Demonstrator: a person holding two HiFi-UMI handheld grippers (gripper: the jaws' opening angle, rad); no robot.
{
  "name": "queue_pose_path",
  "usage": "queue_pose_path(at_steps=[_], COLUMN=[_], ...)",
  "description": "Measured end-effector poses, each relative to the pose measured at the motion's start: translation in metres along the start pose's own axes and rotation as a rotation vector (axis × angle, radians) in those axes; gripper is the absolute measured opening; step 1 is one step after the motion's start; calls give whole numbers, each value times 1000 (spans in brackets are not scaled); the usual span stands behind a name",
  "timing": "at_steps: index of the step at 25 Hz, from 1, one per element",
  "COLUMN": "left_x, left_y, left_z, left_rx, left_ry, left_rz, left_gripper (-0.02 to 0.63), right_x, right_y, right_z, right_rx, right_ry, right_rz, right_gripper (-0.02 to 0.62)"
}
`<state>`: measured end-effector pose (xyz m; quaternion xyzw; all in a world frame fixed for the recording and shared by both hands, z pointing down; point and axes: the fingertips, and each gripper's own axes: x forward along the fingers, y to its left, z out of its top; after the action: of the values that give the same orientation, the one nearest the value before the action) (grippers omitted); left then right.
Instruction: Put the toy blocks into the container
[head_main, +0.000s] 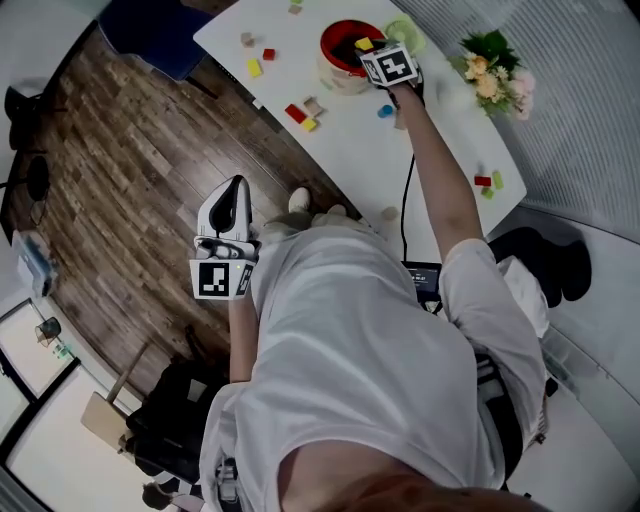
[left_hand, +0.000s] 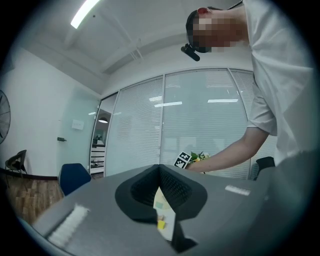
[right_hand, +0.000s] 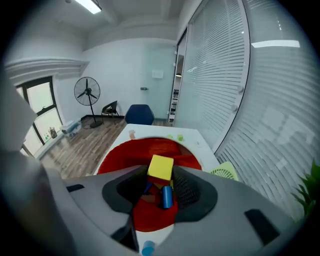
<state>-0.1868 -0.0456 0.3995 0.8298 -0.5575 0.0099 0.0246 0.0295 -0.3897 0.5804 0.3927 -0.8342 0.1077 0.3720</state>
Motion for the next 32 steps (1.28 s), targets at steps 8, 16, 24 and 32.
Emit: queue_pose_path(at_steps=[8,16,24,32], left_x=[40,89,119,119], left_y=[-28,-74,-142,-178], left_z=[9,-1,-10,-11], left_rx=[22,21,24,36], left_ry=[-12,6,27,40], left_rz=[-176,-438,-694,-795], left_gripper=[-6,-6,-6,-6], right_x=[-64,-176,-215,-177], right_y=[22,93,183,218], right_z=[4,-146,-332,-399], right_rx=[31,139,357,362], right_ry=[-173,-194,54,206], right_rz=[21,-112,-178,-142], right_gripper=[295,293,290,273])
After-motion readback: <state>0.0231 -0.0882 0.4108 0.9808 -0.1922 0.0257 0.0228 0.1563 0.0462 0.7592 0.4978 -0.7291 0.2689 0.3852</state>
